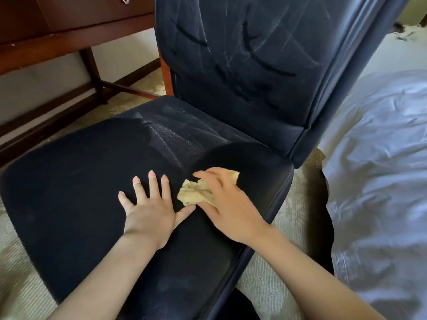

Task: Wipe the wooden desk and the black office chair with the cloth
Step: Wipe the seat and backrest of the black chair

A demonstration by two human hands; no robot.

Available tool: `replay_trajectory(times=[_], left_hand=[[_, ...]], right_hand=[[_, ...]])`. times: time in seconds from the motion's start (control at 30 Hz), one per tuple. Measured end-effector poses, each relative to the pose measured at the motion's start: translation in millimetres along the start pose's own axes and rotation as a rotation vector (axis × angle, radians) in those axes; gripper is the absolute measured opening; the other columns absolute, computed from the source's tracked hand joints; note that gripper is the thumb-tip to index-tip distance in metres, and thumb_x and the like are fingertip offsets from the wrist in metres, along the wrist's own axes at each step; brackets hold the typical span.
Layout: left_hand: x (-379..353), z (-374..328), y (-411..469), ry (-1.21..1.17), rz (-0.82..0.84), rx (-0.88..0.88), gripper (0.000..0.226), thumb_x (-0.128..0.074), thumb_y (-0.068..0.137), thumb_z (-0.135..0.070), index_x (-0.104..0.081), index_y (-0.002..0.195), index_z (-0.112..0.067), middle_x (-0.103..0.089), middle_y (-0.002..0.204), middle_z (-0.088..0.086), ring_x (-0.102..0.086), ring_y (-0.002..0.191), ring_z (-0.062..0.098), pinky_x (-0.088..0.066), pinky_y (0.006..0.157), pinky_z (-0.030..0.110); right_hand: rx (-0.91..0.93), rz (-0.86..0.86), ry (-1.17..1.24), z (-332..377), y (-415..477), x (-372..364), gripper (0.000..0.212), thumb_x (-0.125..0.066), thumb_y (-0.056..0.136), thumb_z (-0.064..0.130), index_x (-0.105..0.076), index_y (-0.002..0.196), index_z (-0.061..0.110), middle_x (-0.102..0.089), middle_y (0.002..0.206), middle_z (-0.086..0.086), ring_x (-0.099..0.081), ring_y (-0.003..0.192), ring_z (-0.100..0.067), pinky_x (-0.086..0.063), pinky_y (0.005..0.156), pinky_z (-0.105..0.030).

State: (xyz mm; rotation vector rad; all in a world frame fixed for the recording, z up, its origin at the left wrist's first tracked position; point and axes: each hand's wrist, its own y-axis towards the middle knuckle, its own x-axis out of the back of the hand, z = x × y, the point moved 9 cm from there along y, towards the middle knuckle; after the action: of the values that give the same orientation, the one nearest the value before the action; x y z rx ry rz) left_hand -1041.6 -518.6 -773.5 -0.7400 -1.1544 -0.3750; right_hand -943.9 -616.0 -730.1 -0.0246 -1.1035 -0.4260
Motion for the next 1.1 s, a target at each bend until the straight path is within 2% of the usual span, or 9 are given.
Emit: replay_trajectory(times=[0.07,0.17,0.3,0.43,0.53,0.67,0.8,1.0,1.1], left_hand=[[1.4,0.7,-0.5,0.005,0.000,-0.004,0.084,-0.005,0.091,-0.065,0.026,0.145,-0.008,0.024,0.155,0.015,0.012,0.143,0.044,-0.011,0.112,0.061],[0.8,1.4,-2.4,0.015,0.000,-0.003,0.083,-0.005,0.092,-0.063,0.026,0.145,-0.007,0.023,0.155,0.017,0.011,0.142,0.045,-0.012,0.112,0.061],[0.8,-1.0,-3.7,0.058,-0.003,-0.024,0.078,-0.010,0.096,-0.056,0.025,0.146,-0.008,0.024,0.154,0.021,0.011,0.141,0.048,-0.014,0.111,0.062],[-0.4,-2.6,-0.4,0.061,0.021,-0.028,0.076,-0.011,0.097,-0.054,0.027,0.145,-0.008,0.027,0.153,0.021,0.013,0.140,0.049,-0.014,0.111,0.063],[-1.0,-4.4,1.5,0.058,0.017,-0.023,0.081,-0.007,0.094,-0.059,0.028,0.144,-0.006,0.026,0.153,0.019,0.012,0.141,0.048,-0.013,0.111,0.062],[-3.3,-4.0,4.3,0.043,0.005,-0.008,0.085,-0.005,0.092,-0.064,0.029,0.143,-0.006,0.026,0.154,0.018,0.012,0.141,0.047,-0.011,0.111,0.063],[-3.9,-5.3,6.5,0.044,-0.002,-0.006,0.085,-0.006,0.092,-0.064,0.028,0.143,-0.005,0.026,0.153,0.019,0.013,0.141,0.048,-0.011,0.110,0.064],[-5.3,-4.8,7.8,0.020,0.004,0.008,0.087,-0.004,0.090,-0.068,0.026,0.145,-0.006,0.024,0.155,0.016,0.012,0.142,0.046,-0.009,0.110,0.063],[-5.9,-3.3,7.1,0.003,0.019,0.015,0.087,-0.004,0.090,-0.068,0.025,0.145,-0.007,0.025,0.155,0.016,0.013,0.142,0.046,-0.007,0.111,0.064]], right_hand=[[-0.026,-0.105,-0.083,-12.7,-11.1,13.9,0.040,-0.057,0.092,0.030,-0.045,0.130,0.029,-0.040,0.130,0.003,-0.057,0.098,-0.023,-0.051,0.080,-0.036],[-0.070,-0.297,-0.123,-41.0,-26.3,36.8,0.032,-0.065,0.089,0.024,-0.063,0.120,0.021,-0.058,0.120,-0.004,-0.060,0.099,-0.022,-0.048,0.082,-0.031],[-0.236,-0.419,-0.194,-92.2,-26.3,61.7,0.029,-0.066,0.088,0.023,-0.067,0.116,0.019,-0.064,0.113,-0.004,-0.061,0.099,-0.024,-0.049,0.077,-0.032],[-0.395,-0.395,-0.280,-134.9,6.8,75.5,0.029,-0.057,0.093,0.028,-0.062,0.120,0.020,-0.059,0.115,-0.007,-0.059,0.099,-0.029,-0.046,0.073,-0.036],[-0.484,-0.364,-0.301,-152.4,41.4,80.2,0.022,-0.056,0.093,0.030,-0.061,0.113,0.022,-0.057,0.108,-0.007,-0.059,0.093,-0.032,-0.039,0.066,-0.035],[-0.519,-0.337,-0.273,-151.3,87.4,69.3,0.021,-0.057,0.093,0.028,-0.060,0.111,0.019,-0.057,0.106,-0.008,-0.059,0.092,-0.031,-0.034,0.066,-0.033],[-0.469,-0.257,-0.230,-126.3,127.3,45.6,0.025,-0.055,0.094,0.023,-0.058,0.119,0.020,-0.056,0.113,-0.008,-0.058,0.098,-0.030,-0.048,0.074,-0.036],[-0.199,-0.087,-0.279,-56.9,134.3,4.2,0.030,-0.052,0.096,0.029,-0.056,0.125,0.022,-0.056,0.119,-0.005,-0.058,0.101,-0.026,-0.042,0.071,-0.031],[-0.094,-0.050,-0.255,-37.0,114.6,-1.9,0.034,-0.052,0.096,0.032,-0.055,0.128,0.022,-0.056,0.124,-0.001,-0.058,0.106,-0.021,-0.050,0.081,-0.033]])
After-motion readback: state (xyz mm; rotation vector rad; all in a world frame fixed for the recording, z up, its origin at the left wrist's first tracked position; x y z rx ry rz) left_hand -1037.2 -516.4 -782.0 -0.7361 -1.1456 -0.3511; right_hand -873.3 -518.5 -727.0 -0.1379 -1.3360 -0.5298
